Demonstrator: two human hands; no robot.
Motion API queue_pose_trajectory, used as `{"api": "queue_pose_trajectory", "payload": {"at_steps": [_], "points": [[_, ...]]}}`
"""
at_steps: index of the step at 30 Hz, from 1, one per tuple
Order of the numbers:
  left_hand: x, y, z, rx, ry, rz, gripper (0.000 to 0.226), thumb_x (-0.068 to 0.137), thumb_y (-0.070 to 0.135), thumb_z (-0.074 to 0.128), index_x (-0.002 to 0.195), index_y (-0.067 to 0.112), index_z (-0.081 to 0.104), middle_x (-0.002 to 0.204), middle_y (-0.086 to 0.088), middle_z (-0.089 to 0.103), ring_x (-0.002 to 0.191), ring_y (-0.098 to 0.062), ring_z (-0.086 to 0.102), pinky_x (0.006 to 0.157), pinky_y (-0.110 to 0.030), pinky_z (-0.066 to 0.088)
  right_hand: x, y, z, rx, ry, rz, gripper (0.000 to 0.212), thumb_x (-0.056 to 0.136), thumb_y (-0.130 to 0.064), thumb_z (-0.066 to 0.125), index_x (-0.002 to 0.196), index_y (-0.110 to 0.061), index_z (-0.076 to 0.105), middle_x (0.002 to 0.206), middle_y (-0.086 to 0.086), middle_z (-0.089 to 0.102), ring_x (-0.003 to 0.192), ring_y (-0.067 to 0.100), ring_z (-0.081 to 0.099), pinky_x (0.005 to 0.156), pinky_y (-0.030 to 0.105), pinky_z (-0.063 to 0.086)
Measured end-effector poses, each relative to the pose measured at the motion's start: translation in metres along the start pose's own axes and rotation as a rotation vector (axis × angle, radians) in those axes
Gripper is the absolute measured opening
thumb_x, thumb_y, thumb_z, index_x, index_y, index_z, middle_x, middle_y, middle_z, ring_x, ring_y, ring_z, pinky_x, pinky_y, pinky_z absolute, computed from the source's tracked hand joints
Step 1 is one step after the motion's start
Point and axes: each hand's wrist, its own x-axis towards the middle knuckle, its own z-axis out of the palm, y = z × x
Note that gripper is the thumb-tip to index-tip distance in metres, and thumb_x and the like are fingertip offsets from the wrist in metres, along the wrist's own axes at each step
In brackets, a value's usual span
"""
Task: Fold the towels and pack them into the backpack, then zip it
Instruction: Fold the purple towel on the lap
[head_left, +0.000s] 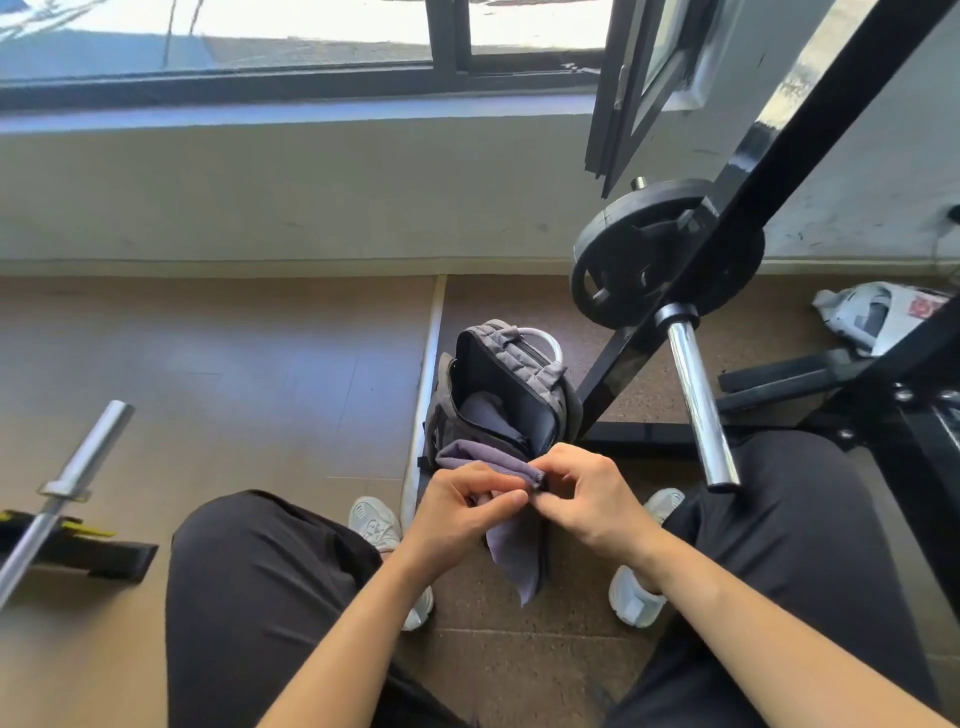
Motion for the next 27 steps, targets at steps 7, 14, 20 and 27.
{"api": "queue_pose_trajectory", "payload": {"at_steps": [7,14,20,27], "points": [[0.010,0.001,-0.028,0.126,0.287,-0.066,0.065,0.071,0.004,0.070,0.131,0.027,0.060,0.117,0.001,0.060,0.101,-0.011,0.058,0.076,-0.009,0.049,0.004,-0.006,-0.022,0.444,0.008,0.196,0.021,0.098,0.002,0.053,0.103,-0.005,0.072,0.095,0.015,0.072,0.090,0.015,0.067,0.084,0.030,0.055],[0.008,-0.010,-0.026,0.094,-0.104,-0.138,0.063,0.077,0.009,0.083,0.128,0.039,0.063,0.123,0.015,0.070,0.115,0.001,0.063,0.089,-0.011,0.048,0.007,0.001,-0.035,0.759,-0.005,0.243,0.026,0.094,-0.005,0.051,0.112,0.006,0.064,0.099,0.019,0.067,0.095,0.024,0.061,0.086,0.031,0.050],[0.006,0.006,-0.021,-0.122,0.060,-0.003,0.012,0.087,0.017,0.077,0.096,0.025,0.082,0.091,0.005,0.077,0.087,-0.007,0.068,0.078,-0.026,0.056,0.009,0.001,-0.041,0.605,0.154,0.246,0.023,0.102,-0.002,0.049,0.112,-0.006,0.070,0.096,0.006,0.073,0.088,0.007,0.067,0.078,0.016,0.053],[-0.001,0.019,-0.021,-0.119,-0.053,-0.075,0.029,0.085,0.039,0.068,0.112,0.034,0.075,0.109,0.002,0.076,0.107,-0.012,0.068,0.088,-0.026,0.055,0.009,0.000,-0.033,0.557,0.070,0.277,0.022,0.102,-0.008,0.054,0.118,-0.013,0.068,0.112,0.006,0.075,0.104,0.009,0.070,0.088,0.020,0.055]]}}
